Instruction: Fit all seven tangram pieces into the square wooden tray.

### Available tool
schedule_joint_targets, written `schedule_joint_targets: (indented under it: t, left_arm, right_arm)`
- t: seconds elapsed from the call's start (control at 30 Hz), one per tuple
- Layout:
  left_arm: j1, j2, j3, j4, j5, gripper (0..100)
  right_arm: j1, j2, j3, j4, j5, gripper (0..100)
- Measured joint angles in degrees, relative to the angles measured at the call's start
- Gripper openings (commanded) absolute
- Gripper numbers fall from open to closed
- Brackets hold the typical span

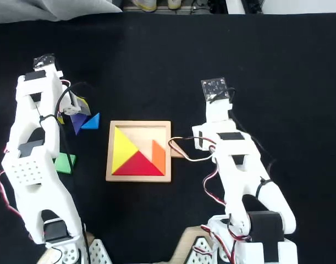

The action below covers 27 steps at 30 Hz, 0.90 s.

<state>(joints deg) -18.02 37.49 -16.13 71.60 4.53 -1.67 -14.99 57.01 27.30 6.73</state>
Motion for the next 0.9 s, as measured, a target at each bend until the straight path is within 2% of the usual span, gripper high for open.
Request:
schedule_joint_targets:
  t: [0.1,0.27,0.63,0.7,0.83,0.9]
  left_arm:
    - [0.0,0.0,0.0,-0.2,0.0,28]
    - [0.0,0.0,0.0,-1.1,0.0,16]
    - [0.1,-0.1,-0.1,0.2,-0.1,16]
    - [0.1,-0.1,-0.1,0.8,-0.1,18]
    - [0.2,-0.1,-0.7,2.5,-0.7,33]
    - [0.3,0.0,-1.9,5.0,-3.1,32]
  right_arm:
    - [0.0,0.0,0.0,0.0,0.0,1.5]
    - [0.0,0.0,0.8,-0.4,0.0,1.5]
    - [0.0,0.0,0.8,-0.5,-0.1,1.5]
    - [0.0,0.0,0.8,-0.5,-0.1,1.5]
    - [0.0,0.0,0.8,-0.5,-0.1,1.5]
    - [0.0,0.0,0.8,-0.5,-0.1,1.5]
